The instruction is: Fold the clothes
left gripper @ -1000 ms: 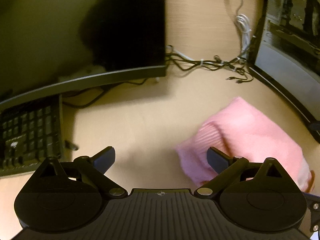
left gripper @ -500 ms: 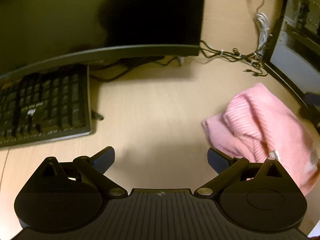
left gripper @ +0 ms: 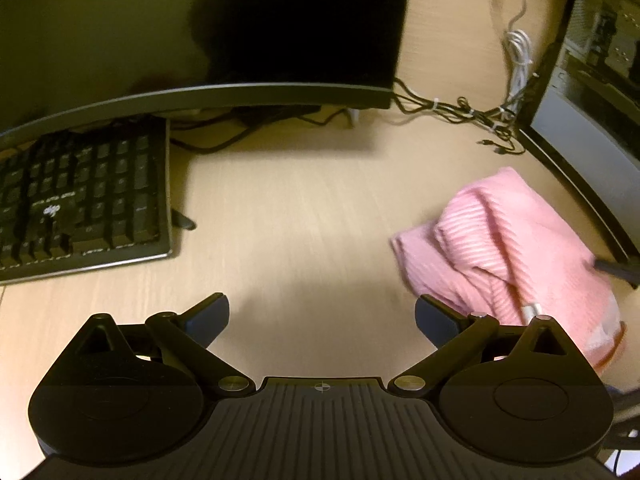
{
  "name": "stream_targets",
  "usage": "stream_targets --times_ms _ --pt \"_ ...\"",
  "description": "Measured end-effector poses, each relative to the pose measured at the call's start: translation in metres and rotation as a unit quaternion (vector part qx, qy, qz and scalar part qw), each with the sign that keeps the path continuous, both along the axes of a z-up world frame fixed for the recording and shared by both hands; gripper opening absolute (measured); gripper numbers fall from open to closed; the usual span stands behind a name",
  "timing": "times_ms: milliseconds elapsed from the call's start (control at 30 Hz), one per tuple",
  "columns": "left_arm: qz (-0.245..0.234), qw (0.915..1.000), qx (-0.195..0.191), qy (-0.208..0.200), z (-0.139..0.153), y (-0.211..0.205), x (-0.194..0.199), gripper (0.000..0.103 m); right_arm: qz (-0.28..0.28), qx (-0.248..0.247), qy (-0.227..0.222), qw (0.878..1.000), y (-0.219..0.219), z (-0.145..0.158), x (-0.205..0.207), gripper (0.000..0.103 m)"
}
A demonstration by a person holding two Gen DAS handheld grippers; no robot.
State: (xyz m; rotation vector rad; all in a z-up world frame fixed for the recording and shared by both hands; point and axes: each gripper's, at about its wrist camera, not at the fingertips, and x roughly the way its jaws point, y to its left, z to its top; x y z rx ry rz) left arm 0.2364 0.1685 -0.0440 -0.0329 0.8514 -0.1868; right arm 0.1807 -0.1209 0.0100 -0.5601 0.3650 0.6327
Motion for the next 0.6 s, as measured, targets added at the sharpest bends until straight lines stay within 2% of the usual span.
stream_targets --times_ms 33,100,167,267,300,367,467,533,600 --pt "-0.006 1.0000 0.001 0.000 0.001 -0.003 0.000 0.102 -0.018 0.034 0.014 0.999 -0.004 0.007 0.006 0.013" --pt "-0.022 0.9997 0.003 -0.006 0.003 -0.008 -0.001 0.102 -0.054 0.101 0.042 0.992 -0.012 0.022 0.017 0.010" --pt "-0.050 0.9985 -0.001 -0.022 0.007 -0.014 -0.004 0.102 -0.090 0.168 0.070 0.979 -0.020 0.037 0.029 0.008" --pt "-0.103 0.9929 -0.034 -0.048 0.013 -0.024 -0.008 0.103 -0.128 0.244 0.117 0.954 -0.038 0.052 0.041 0.008" --pt "-0.122 0.9899 -0.043 -0.059 0.015 -0.031 -0.009 0.103 -0.134 0.260 0.130 0.947 -0.045 0.053 0.042 0.008" --pt "-0.158 0.9836 -0.037 -0.080 0.016 -0.049 -0.007 0.103 -0.140 0.285 0.144 0.937 -0.052 0.059 0.043 0.008" --pt "-0.191 0.9751 0.040 -0.106 0.010 -0.084 0.003 0.103 -0.139 0.318 0.149 0.926 -0.062 0.074 0.049 0.007" --pt "-0.193 0.9701 0.078 -0.125 0.008 -0.092 0.010 0.103 -0.130 0.330 0.150 0.923 -0.060 0.078 0.052 0.007" --pt "-0.168 0.9757 0.056 -0.129 0.015 -0.080 0.017 0.103 -0.123 0.328 0.153 0.924 -0.057 0.075 0.052 0.007"
